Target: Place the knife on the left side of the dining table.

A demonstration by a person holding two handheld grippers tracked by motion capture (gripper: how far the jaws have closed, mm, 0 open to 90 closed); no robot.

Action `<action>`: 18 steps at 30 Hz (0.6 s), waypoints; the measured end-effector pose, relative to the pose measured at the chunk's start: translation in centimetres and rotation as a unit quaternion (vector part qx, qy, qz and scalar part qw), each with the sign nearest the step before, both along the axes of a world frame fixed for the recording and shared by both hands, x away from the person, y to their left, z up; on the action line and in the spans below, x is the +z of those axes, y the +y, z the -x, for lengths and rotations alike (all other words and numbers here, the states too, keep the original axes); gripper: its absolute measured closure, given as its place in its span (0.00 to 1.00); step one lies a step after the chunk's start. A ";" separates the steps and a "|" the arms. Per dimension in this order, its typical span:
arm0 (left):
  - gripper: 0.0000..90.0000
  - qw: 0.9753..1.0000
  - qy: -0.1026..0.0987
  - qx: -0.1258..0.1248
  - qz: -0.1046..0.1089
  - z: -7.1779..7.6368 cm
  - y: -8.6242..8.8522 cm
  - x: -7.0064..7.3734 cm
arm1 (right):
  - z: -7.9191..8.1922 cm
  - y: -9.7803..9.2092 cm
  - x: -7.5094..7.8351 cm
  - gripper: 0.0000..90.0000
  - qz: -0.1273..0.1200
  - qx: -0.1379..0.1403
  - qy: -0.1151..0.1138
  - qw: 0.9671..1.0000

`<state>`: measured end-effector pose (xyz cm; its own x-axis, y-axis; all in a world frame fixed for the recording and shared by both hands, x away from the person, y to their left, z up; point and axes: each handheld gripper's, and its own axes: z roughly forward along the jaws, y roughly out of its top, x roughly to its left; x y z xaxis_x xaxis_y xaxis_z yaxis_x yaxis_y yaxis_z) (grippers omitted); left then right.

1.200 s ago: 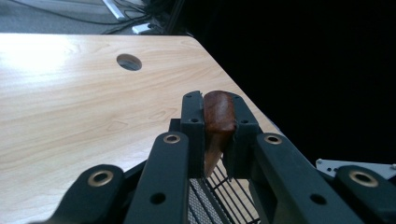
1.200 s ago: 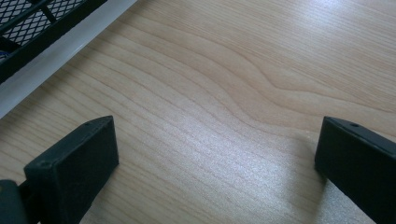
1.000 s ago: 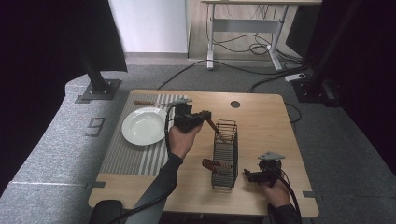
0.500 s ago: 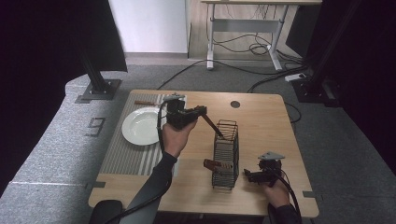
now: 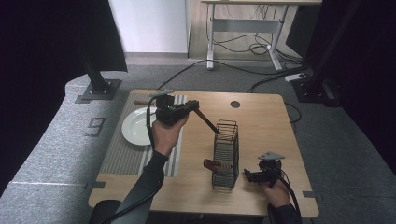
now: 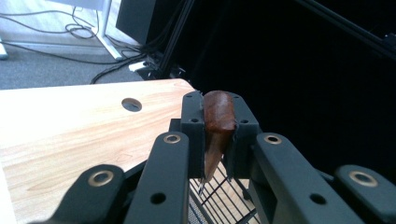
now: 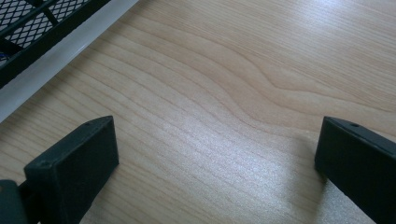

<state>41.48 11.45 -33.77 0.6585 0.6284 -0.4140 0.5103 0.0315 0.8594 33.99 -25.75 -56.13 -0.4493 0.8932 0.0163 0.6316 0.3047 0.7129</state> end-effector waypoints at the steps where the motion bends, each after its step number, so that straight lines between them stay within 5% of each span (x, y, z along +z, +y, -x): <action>1: 0.89 1.000 -0.003 0.001 0.000 0.1 0.2 0.3 | 0.0 0.0 0.0 0.00 0.000 0.000 0.000 1.000; 10: 0.89 1.000 -0.026 0.016 -0.004 1.1 2.1 2.1 | 0.0 0.0 0.0 0.00 -0.001 -0.001 0.001 1.000; 18: 0.89 0.999 -0.022 0.034 -0.005 1.4 4.2 1.8 | 0.0 0.0 0.0 0.00 -0.001 -0.001 0.001 1.000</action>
<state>40.06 15.67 -31.94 0.6322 0.6756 -0.3794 0.4691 0.0560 0.8814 33.95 -25.71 -56.12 -0.4482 0.8937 0.0179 0.6331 0.3033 0.7122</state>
